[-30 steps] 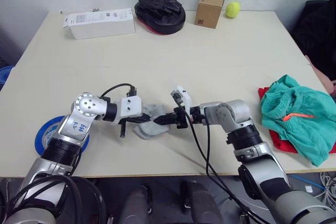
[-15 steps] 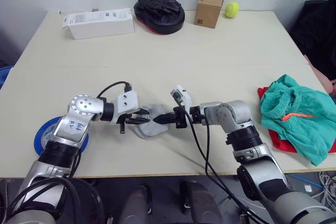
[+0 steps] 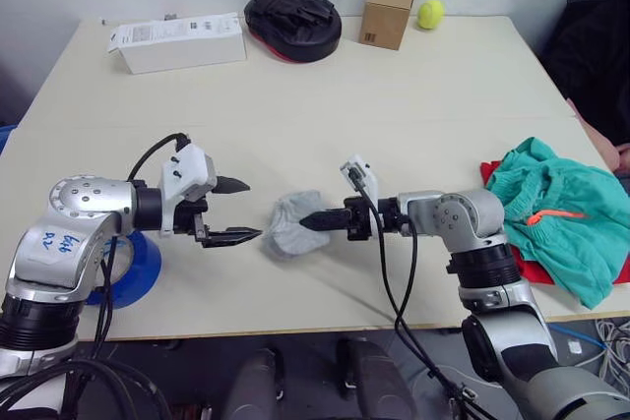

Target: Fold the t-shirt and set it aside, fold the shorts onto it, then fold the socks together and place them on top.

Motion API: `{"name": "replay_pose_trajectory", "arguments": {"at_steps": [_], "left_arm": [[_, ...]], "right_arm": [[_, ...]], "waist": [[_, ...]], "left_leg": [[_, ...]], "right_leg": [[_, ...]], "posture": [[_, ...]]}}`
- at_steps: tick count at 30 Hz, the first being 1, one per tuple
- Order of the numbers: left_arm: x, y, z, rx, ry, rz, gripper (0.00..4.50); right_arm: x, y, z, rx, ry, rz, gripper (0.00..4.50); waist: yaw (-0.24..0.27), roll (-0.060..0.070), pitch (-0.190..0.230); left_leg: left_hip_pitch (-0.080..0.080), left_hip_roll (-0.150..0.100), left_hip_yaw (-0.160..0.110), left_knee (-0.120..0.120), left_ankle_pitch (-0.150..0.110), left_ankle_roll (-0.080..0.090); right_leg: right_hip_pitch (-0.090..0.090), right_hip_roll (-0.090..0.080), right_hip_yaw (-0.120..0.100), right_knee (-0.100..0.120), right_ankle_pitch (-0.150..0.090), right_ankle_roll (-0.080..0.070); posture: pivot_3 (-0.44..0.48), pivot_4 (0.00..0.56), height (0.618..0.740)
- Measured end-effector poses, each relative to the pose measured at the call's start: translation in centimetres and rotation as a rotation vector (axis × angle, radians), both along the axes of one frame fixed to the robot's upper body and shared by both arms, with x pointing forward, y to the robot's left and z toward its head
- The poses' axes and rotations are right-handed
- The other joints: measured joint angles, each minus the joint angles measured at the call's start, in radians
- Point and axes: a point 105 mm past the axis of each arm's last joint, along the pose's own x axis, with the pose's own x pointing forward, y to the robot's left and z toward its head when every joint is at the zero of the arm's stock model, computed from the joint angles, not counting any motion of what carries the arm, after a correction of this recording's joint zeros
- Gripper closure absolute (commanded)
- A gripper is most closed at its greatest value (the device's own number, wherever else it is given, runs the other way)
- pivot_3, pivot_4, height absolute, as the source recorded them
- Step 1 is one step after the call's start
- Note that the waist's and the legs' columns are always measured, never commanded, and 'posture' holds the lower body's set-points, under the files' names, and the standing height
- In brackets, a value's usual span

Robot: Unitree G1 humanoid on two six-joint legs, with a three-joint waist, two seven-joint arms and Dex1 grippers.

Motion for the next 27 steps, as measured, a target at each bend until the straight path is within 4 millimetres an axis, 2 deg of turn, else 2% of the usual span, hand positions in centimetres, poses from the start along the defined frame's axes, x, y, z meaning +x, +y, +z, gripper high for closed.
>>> {"name": "replay_pose_trajectory", "arguments": {"at_steps": [4,9,12,14,16,21,27], "left_arm": [[-0.2,-0.5,0.1,-0.001,-0.016,-0.009,0.01],[-0.2,-0.9,-0.1,-0.024,-0.009,-0.003,0.01],[-0.5,-1.6,-0.1,-0.047,-0.006,-0.02,0.01],[-0.6,-2.2,-0.2,-0.064,0.001,-0.031,0.01],[-0.8,-3.0,-0.3,-0.089,0.002,-0.048,0.01],[-1.2,-4.4,0.1,-0.142,-0.023,-0.074,0.01],[-1.7,-5.4,0.0,-0.182,-0.03,-0.083,0.01]], "right_arm": [[0.0,-1.6,0.8,0.012,0.018,-0.019,4.5],[0.2,-6.2,3.5,0.029,-0.036,-0.104,4.5],[0.1,-8.9,4.4,0.02,-0.053,-0.167,4.5],[-0.1,-11.0,5.0,0.003,-0.062,-0.213,4.5],[-0.4,-14.0,6.1,-0.043,-0.09,-0.272,4.5],[-0.9,-20.5,9.4,-0.105,-0.171,-0.429,4.5],[-1.0,-27.4,10.6,-0.144,-0.168,-0.654,4.5]], "waist": [[0.0,0.0,0.0],[0.005,0.001,0.0],[0.017,0.001,0.0],[0.022,0.001,0.001],[0.026,0.002,0.002],[0.029,0.002,0.002],[0.023,0.002,0.002]], "left_leg": [[0.0,0.0,0.0,-0.002,0.0,0.0],[0.0,0.0,0.0,-0.009,0.0,0.0],[0.0,-0.001,0.001,-0.011,0.0,0.0],[0.0,-0.001,0.002,-0.011,0.0,0.0],[0.0,-0.002,0.003,-0.011,0.0,0.001],[0.0,-0.002,0.003,-0.008,0.0,0.001],[0.003,-0.002,0.006,-0.006,0.001,0.002]], "right_leg": [[0.0,0.0,0.0,-0.002,0.0,0.0],[0.0,0.0,0.0,-0.008,0.0,0.0],[0.0,0.001,0.0,-0.01,0.0,0.0],[0.0,0.001,0.0,-0.011,0.0,0.0],[0.0,0.002,0.001,-0.011,0.0,0.001],[0.002,0.003,0.001,-0.011,0.001,0.002],[0.002,0.005,0.005,-0.009,0.001,0.003]], "posture": [[0.0,0.15,0.74],[0.0,0.15,0.74],[0.0,0.15,0.74],[0.0,0.15,0.74],[0.0,0.15,0.74],[0.0,0.15,0.74],[0.0,0.15,0.74]]}}
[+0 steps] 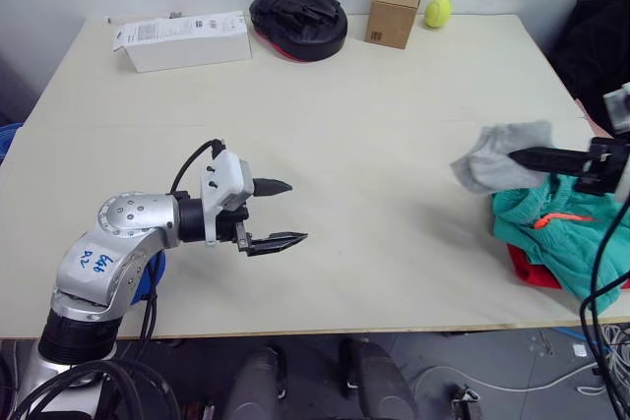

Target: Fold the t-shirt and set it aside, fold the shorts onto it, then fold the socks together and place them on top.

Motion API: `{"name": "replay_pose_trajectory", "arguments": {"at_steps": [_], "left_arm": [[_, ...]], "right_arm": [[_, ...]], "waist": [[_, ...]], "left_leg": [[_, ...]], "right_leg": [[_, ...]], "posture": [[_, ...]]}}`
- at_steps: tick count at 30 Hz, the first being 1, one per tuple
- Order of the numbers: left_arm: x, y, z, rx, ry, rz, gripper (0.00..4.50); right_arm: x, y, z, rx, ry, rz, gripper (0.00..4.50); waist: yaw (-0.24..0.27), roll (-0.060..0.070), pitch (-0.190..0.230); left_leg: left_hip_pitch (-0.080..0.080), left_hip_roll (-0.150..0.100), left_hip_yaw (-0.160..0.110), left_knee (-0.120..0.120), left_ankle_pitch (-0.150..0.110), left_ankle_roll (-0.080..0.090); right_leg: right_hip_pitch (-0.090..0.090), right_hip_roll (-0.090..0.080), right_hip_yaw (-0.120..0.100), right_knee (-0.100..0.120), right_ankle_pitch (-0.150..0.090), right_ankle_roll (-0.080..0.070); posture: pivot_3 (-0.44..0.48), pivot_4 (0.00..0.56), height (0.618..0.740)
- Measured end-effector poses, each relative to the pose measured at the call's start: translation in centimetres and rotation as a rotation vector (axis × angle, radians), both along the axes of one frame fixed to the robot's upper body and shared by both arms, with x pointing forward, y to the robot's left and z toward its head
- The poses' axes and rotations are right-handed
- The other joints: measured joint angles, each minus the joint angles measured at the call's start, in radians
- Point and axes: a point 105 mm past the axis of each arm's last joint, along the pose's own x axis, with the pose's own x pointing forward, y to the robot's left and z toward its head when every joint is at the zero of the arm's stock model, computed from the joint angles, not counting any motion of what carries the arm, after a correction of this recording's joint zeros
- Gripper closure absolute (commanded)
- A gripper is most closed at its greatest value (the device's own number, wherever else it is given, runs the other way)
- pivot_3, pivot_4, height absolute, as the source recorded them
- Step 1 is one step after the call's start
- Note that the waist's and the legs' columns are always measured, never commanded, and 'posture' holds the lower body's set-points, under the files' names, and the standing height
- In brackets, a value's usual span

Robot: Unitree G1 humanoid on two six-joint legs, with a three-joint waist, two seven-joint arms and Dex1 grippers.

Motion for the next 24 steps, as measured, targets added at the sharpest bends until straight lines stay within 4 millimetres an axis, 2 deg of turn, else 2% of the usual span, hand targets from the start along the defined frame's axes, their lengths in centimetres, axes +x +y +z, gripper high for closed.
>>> {"name": "replay_pose_trajectory", "arguments": {"at_steps": [3,8,15,18,21,24], "left_arm": [[-0.2,-0.1,-0.6,0.003,0.017,0.001,0.01],[0.0,-0.1,-0.5,-0.001,0.009,0.022,0.01],[0.2,0.5,-0.4,0.0,0.001,0.056,0.01],[0.2,0.6,-0.3,0.001,-0.003,0.066,0.01],[0.3,0.7,-0.3,0.002,-0.005,0.066,0.01],[0.3,0.9,-0.2,0.015,-0.01,0.071,0.01]], "right_arm": [[0.0,-2.9,-0.8,-0.003,0.022,-0.106,4.5],[-0.3,-5.8,-2.9,0.003,0.08,-0.202,4.5],[-2.6,-9.9,-2.9,0.023,0.092,-0.317,4.5],[-3.2,-10.1,-3.3,0.066,0.106,-0.31,4.5],[-4.5,-10.2,-2.9,0.098,0.115,-0.278,4.5],[-5.3,-11.1,-3.1,0.049,0.107,-0.29,4.5]], "waist": [[0.002,0.0,0.0],[0.003,0.001,0.0],[0.004,0.002,0.001],[0.004,0.002,0.001],[0.004,0.003,0.001],[0.003,0.002,0.001]], "left_leg": [[0.0,0.0,0.0,0.001,0.0,0.0],[0.0,0.0,0.002,0.004,0.0,0.001],[-0.001,0.0,0.003,0.01,-0.002,0.003],[-0.001,-0.001,0.005,0.011,-0.002,0.004],[0.0,-0.001,0.006,0.011,-0.002,0.004],[0.0,0.0,0.005,0.011,-0.002,0.004]], "right_leg": [[0.0,0.0,0.0,0.001,0.0,0.0],[0.0,0.0,0.002,0.001,0.001,0.002],[0.001,0.001,0.003,0.001,0.002,0.003],[0.002,0.0,0.003,0.001,0.003,0.005],[0.002,0.0,0.005,0.001,0.003,0.006],[0.002,0.0,0.006,0.001,0.003,0.006]], "posture": [[0.0,0.15,0.74],[0.0,0.15,0.74],[0.0,0.15,0.74],[0.0,0.15,0.74],[0.0,0.15,0.74],[0.0,0.15,0.74]]}}
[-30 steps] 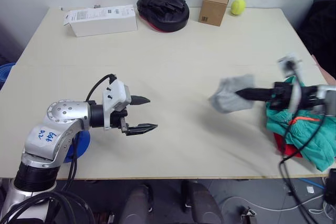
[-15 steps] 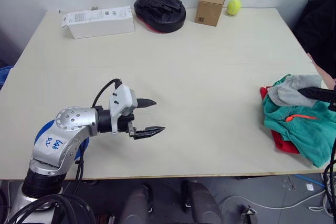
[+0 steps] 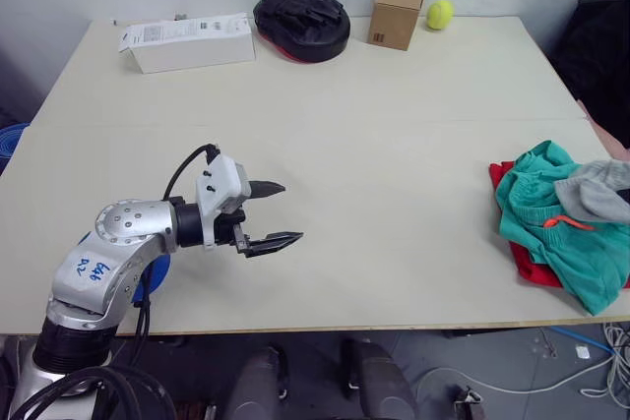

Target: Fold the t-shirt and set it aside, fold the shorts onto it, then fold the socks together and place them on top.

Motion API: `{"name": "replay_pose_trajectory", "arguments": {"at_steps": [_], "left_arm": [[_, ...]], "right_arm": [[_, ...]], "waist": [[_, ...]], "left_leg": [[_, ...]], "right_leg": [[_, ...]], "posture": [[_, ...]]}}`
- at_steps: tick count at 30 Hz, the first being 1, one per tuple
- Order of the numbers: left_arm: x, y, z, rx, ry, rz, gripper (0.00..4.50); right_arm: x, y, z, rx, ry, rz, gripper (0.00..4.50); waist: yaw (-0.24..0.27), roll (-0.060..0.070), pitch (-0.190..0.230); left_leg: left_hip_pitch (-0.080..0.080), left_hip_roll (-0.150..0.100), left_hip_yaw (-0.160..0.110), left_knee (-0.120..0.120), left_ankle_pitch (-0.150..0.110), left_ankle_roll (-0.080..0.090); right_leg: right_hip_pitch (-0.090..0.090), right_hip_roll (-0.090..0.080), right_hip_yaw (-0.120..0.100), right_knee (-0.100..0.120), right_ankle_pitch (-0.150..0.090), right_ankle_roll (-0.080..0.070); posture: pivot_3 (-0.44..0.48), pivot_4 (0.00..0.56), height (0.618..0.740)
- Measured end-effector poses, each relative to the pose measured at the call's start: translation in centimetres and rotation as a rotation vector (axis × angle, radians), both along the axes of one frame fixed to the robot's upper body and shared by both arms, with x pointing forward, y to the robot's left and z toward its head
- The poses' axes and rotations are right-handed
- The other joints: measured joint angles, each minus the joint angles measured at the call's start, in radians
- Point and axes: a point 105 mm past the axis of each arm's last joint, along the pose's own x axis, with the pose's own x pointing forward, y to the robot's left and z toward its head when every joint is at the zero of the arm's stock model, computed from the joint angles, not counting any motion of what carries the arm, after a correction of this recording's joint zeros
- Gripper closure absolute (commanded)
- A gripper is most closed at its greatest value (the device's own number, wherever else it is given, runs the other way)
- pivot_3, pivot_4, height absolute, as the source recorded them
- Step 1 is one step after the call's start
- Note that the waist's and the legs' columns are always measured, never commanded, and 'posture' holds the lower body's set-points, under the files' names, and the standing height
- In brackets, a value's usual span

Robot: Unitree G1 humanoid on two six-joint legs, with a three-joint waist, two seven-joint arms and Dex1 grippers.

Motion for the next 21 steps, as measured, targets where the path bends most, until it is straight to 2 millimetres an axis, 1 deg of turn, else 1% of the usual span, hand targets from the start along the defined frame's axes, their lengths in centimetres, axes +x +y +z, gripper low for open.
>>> {"name": "replay_pose_trajectory", "arguments": {"at_steps": [2,4,6,8,10,11,14,18,21], "left_arm": [[0.0,0.0,0.2,0.005,-0.008,-0.003,0.01],[0.1,-0.1,0.2,0.008,-0.015,-0.008,0.01],[0.1,-0.2,0.4,0.009,-0.022,-0.016,0.01],[0.1,-0.3,0.6,0.009,-0.028,-0.019,0.01],[0.2,-0.4,0.7,0.011,-0.033,-0.024,0.0],[0.2,-0.4,0.7,0.011,-0.034,-0.025,0.0],[0.3,-0.4,0.4,0.012,-0.021,-0.024,0.0],[0.5,-0.3,0.2,0.011,-0.012,-0.018,0.0],[0.5,-0.3,0.2,0.009,-0.011,-0.02,0.0]], "right_arm": [[-0.3,-1.0,-1.3,-0.085,0.036,-0.034,4.5],[0.1,-1.6,-2.7,-0.162,0.063,-0.058,4.5],[0.7,-1.5,-4.0,-0.203,0.086,-0.06,4.5],[1.1,-1.5,-4.9,-0.237,0.104,-0.058,4.5],[1.4,-1.6,-5.6,-0.287,0.124,-0.068,3.79],[1.5,-1.8,-6.1,-0.316,0.142,-0.074,3.54],[1.3,-2.1,-6.8,-0.333,0.168,-0.081,2.5],[1.3,-2.0,-6.4,-0.352,0.161,-0.053,1.07],[0.8,-2.3,-5.5,-0.39,0.138,-0.018,0.04]], "waist": [[0.0,0.0,0.0],[-0.002,0.0,0.0],[-0.004,0.0,0.0],[-0.002,0.0,0.0],[-0.001,0.0,0.0],[-0.001,0.0,0.0],[-0.001,0.0,0.0],[-0.002,0.0,0.0],[-0.002,0.001,0.0]], "left_leg": [[0.0,0.0,0.001,0.0,0.0,0.0],[0.001,0.0,0.002,0.0,0.0,0.0],[0.001,0.0,0.003,0.0,0.001,-0.001],[0.002,0.0,0.003,0.001,0.001,-0.001],[0.002,0.0,0.003,0.001,0.001,-0.002],[0.002,0.0,0.004,0.001,0.002,-0.003],[0.002,-0.001,0.005,0.001,0.002,-0.003],[0.002,-0.001,0.006,0.001,0.001,-0.001],[0.002,-0.001,0.006,0.001,0.001,-0.001]], "right_leg": [[0.0,0.0,0.001,0.0,0.0,0.0],[0.0,0.0,0.002,0.0,0.001,0.001],[0.0,0.001,0.004,0.001,0.001,0.002],[0.0,0.003,0.004,0.001,0.001,0.002],[0.0,0.005,0.005,0.001,0.001,0.002],[0.0,0.005,0.005,0.001,0.002,0.003],[0.0,0.005,0.006,0.001,0.002,0.004],[0.0,0.005,0.007,0.001,0.002,0.004],[0.0,0.006,0.007,0.001,0.002,0.004]], "posture": [[0.0,0.15,0.74],[0.0,0.15,0.74],[0.0,0.15,0.74],[0.0,0.15,0.74],[0.0,0.15,0.74],[0.0,0.15,0.74],[0.0,0.15,0.74],[0.0,0.15,0.74],[0.0,0.15,0.74]]}}
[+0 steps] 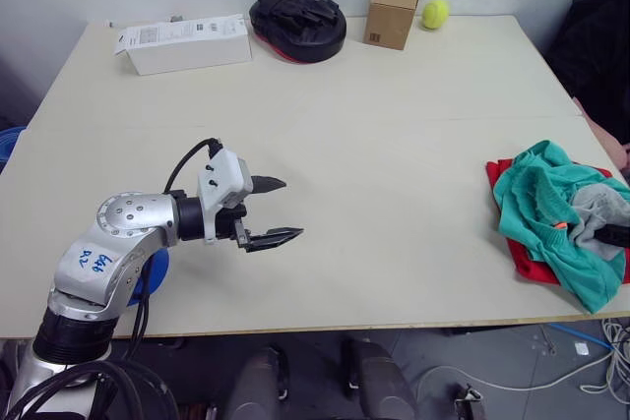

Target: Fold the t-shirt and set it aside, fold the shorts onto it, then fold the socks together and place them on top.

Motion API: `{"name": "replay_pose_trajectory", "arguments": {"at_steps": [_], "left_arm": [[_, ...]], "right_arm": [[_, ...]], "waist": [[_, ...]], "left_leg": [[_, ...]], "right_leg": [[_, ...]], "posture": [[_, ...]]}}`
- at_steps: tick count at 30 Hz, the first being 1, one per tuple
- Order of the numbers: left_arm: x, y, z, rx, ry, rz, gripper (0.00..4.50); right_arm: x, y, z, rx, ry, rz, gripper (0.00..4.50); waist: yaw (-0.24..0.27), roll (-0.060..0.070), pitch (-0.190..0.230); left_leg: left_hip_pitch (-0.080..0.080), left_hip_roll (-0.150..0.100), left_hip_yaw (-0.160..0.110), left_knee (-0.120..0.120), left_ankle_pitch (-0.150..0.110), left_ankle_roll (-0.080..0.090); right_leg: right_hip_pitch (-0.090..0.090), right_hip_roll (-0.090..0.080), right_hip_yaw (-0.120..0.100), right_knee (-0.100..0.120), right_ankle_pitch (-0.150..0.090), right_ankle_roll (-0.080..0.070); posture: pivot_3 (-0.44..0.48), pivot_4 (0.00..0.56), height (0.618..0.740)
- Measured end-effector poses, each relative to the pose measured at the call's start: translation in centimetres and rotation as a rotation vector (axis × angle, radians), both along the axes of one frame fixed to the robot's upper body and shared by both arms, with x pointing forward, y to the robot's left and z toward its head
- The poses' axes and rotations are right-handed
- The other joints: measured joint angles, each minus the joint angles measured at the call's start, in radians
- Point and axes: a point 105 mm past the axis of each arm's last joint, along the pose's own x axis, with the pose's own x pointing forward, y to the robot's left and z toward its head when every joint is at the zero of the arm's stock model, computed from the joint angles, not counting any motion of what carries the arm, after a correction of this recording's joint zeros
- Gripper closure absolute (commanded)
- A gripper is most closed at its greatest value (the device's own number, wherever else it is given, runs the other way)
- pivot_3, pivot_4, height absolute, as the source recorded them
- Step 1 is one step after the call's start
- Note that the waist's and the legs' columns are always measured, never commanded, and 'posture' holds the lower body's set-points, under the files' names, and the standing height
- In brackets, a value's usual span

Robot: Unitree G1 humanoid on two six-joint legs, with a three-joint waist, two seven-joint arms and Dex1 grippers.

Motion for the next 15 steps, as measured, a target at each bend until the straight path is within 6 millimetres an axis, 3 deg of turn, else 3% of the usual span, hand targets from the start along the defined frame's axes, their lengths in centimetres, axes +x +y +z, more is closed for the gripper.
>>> {"name": "replay_pose_trajectory", "arguments": {"at_steps": [9,15], "left_arm": [[-0.3,0.3,0.6,-0.029,0.033,-0.027,0.0],[-1.0,2.4,1.9,-0.03,0.07,-0.015,0.0]], "right_arm": [[-2.6,-0.3,6.0,-0.221,-0.063,0.285,0.04],[-3.5,0.0,8.7,-0.235,-0.143,0.359,0.04]], "waist": [[0.0,0.001,0.0],[-0.005,0.0,0.0]], "left_leg": [[0.001,0.0,0.002,0.0,0.0,0.001],[0.002,0.001,0.004,0.0,-0.001,-0.001]], "right_leg": [[0.0,0.001,-0.001,0.0,0.0,0.001],[0.0,-0.003,0.0,0.0,0.0,0.0]], "posture": [[0.0,0.15,0.74],[0.0,0.15,0.74]]}}
